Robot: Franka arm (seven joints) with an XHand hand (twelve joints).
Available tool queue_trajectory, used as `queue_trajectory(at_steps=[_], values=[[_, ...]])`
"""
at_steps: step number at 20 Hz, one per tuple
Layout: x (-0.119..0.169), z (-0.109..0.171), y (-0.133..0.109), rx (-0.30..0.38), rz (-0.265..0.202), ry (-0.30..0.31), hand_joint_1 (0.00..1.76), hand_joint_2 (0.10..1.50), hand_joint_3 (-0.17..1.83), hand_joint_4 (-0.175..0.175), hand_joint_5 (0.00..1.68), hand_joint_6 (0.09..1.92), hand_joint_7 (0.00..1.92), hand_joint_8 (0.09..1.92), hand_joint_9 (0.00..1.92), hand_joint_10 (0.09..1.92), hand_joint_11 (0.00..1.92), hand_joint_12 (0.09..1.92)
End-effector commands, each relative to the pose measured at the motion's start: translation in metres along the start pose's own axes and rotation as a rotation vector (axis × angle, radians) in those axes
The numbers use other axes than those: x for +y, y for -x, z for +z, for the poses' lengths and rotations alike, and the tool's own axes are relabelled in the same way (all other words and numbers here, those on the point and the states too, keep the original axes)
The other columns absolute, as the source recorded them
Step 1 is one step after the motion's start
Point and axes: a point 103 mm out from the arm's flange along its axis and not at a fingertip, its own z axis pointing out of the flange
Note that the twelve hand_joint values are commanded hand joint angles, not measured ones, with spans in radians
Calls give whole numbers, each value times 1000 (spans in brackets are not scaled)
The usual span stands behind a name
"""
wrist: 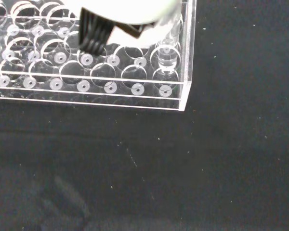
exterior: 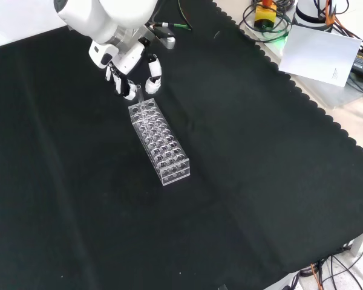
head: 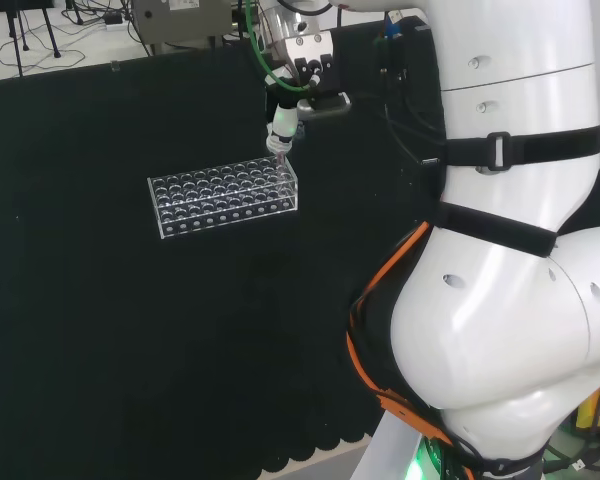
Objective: Pick up the test tube.
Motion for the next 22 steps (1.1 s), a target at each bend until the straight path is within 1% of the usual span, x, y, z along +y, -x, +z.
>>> queue_trajectory(at_steps=[1,2,4,5,7,9,12,15,22], values=[[4,2,-5,12,10,34,1122,592,680,-175,877,846,1157,870,1014,715,566,1334],[4,3,-5,12,11,42,1134,590,682,-175,910,827,1206,848,1041,701,588,1324],[4,3,-6,26,16,73,1172,732,519,-175,1083,774,1306,810,1116,682,639,1309],[4,2,-6,37,19,98,1221,760,481,-175,1137,736,1295,764,1158,667,668,1290],[3,-1,-6,58,18,145,1285,709,574,-175,1204,705,1286,718,1260,661,758,1237],[2,-5,-7,68,10,183,1376,683,607,-175,1205,722,1303,807,1247,577,822,1205],[2,-12,-8,72,-3,231,1422,635,654,-175,1250,660,1347,796,1304,431,862,1187],[3,-18,-9,66,-11,252,1431,599,690,-175,1294,597,1376,755,1369,326,872,1183],[-1,-25,-8,60,-17,257,1435,573,715,-175,1330,543,1404,708,1424,235,873,1185]])
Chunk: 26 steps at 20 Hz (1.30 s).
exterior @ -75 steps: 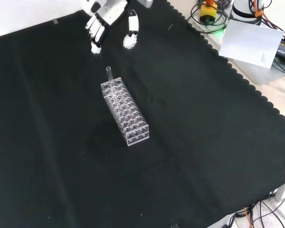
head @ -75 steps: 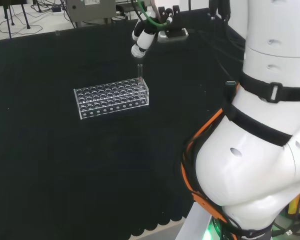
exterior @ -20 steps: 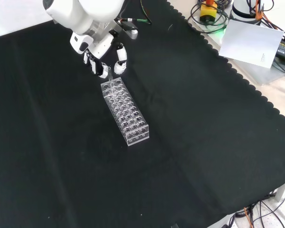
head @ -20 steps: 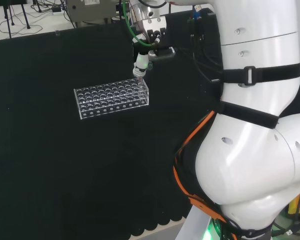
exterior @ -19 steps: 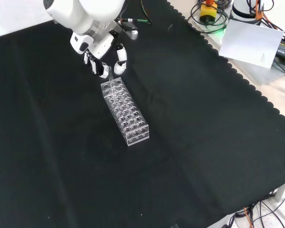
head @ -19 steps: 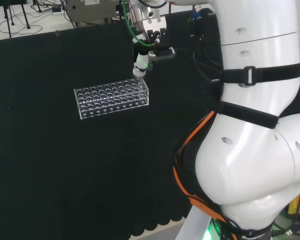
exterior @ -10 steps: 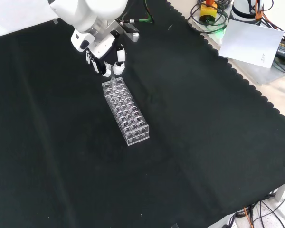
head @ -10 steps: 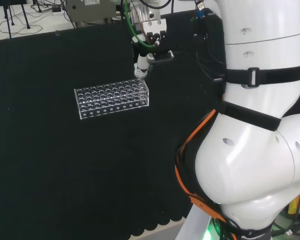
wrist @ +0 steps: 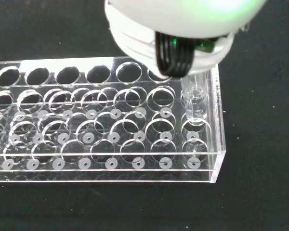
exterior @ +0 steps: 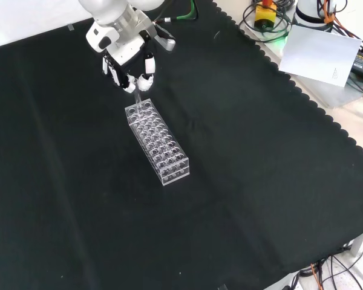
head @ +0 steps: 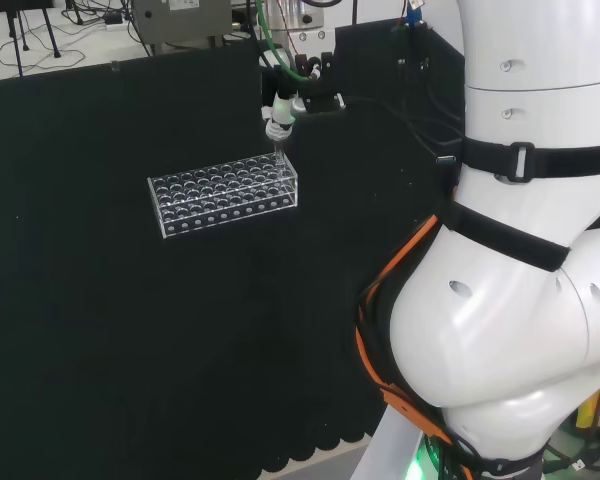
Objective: Pick up the test tube.
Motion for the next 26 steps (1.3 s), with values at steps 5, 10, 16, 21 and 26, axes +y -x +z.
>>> queue_trajectory(at_steps=[5,10,16,21,26], values=[[-7,-13,2,17,4,-5,1437,560,732,-175,1342,529,1414,696,1439,214,875,1184],[-11,-28,5,63,14,-6,1438,548,750,-175,1350,522,1421,692,1454,191,875,1184],[-17,-48,8,104,14,-5,1439,541,759,-175,1354,520,1423,691,1462,182,875,1184],[-24,-67,8,135,2,1,1440,536,766,-175,1357,517,1427,689,1467,176,875,1184],[-41,-94,6,158,-23,36,1440,528,779,-175,1360,517,1426,697,1476,164,875,1184]])
